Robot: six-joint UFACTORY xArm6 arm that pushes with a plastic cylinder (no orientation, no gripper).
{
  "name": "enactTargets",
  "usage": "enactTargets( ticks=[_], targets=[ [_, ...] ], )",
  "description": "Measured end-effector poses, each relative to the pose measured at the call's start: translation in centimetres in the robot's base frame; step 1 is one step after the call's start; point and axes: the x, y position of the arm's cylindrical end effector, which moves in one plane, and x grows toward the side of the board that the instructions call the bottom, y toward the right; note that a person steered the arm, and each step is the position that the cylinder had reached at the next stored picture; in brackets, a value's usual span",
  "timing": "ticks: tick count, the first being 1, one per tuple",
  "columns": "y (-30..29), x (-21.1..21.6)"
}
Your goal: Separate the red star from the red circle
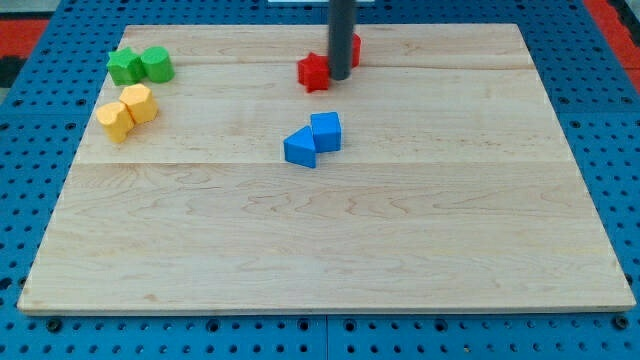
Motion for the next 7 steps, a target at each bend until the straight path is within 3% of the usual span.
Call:
enactTargets(
  ticks=[1,5,7],
  targets=[
    [-6.7,0.0],
    [-15.0,-7.2],
    [-18.1,-6.9]
  ],
)
